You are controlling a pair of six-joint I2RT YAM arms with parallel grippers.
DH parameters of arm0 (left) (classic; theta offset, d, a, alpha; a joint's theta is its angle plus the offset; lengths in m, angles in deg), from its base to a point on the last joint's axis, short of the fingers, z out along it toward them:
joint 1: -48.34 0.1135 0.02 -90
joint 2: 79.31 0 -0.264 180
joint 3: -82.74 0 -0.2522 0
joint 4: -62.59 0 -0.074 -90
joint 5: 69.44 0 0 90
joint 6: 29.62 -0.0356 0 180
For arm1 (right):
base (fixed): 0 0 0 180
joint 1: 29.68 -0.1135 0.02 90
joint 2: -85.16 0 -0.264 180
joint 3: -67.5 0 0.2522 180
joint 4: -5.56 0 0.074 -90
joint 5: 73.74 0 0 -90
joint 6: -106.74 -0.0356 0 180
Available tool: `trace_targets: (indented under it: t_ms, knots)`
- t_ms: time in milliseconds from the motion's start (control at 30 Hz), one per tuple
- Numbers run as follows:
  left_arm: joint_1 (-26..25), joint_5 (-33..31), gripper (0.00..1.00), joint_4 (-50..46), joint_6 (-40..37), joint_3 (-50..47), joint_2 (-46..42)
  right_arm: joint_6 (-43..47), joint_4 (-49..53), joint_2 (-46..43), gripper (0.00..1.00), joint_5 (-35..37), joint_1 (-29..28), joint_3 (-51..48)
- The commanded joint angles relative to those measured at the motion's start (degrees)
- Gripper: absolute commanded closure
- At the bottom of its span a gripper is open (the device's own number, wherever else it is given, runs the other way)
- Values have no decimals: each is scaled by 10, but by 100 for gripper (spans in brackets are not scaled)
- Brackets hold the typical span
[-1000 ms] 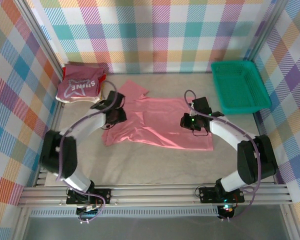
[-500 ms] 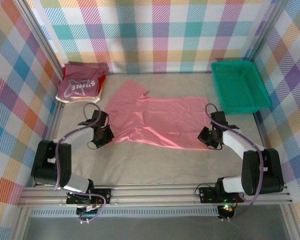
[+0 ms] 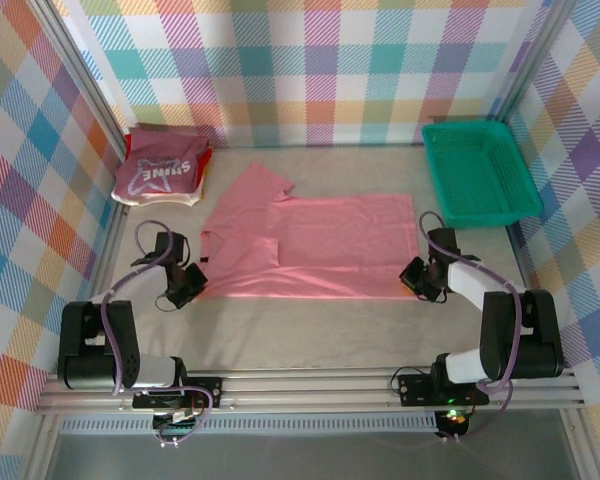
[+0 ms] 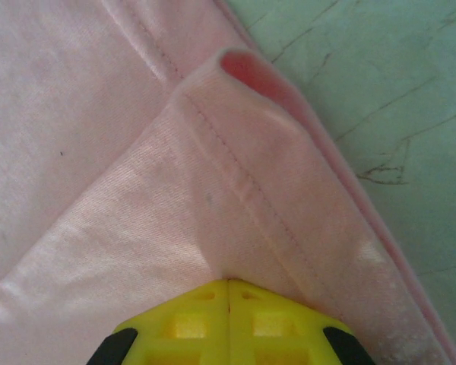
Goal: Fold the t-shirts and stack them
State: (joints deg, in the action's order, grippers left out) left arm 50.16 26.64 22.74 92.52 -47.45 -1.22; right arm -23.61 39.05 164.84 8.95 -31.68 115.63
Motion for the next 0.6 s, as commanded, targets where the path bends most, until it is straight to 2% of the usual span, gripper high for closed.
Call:
trace_targets:
  t_ms: [0,133,300,400,467,567]
  knots:
    - [6,-1,100,-35,-20,2,16,-3,11,2,100,15,6,-18]
    - [5,30,100,-26,-54,46,72,63,-4,19,100,-40,4,17]
    - [-21,-16,99,-72,-79,112,56,100,52,-8,100,-16,-19,75]
    - [-29,-32,95,-85,-69,140,20,117,73,-31,100,13,-62,116]
    - [-35,-39,95,-107,-67,173,11,125,93,-28,100,29,-86,157]
    - [-52,-57,91,-106,-74,225,15,134,91,-1,100,22,-93,214]
